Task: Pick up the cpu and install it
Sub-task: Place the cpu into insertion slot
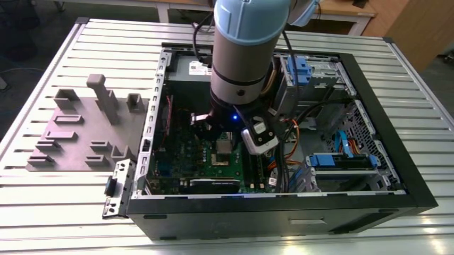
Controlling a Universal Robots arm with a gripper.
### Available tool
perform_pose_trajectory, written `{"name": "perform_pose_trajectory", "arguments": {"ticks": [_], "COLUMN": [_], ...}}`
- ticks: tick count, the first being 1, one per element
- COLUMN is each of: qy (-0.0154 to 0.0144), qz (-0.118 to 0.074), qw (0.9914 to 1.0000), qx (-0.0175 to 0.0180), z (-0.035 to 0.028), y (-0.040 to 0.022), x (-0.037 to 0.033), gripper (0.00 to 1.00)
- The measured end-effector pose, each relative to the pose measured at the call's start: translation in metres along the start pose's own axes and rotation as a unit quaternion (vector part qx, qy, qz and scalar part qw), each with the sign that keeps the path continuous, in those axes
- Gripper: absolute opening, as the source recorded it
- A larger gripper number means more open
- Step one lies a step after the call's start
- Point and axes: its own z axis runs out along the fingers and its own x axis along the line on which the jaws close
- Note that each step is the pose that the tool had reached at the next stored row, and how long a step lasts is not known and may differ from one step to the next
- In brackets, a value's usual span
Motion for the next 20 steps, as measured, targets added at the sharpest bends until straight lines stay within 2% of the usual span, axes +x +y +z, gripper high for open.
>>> {"name": "perform_pose_trajectory", "arguments": {"ticks": [3, 8, 15, 20], "qy": [0.0025, 0.0062, 0.0064, 0.0063], "qz": [0.000, -0.001, 0.000, 0.001], "qw": [1.00000, 0.99998, 0.99998, 0.99998], "qx": [-0.0001, -0.0002, -0.0002, -0.0003], "z": [0.0044, 0.0132, 0.0249, 0.0267], "y": [-0.0038, -0.0049, -0.0053, -0.0059], "x": [0.0001, 0.0023, 0.0021, 0.0022], "gripper": [0.47, 0.47, 0.47, 0.47]}}
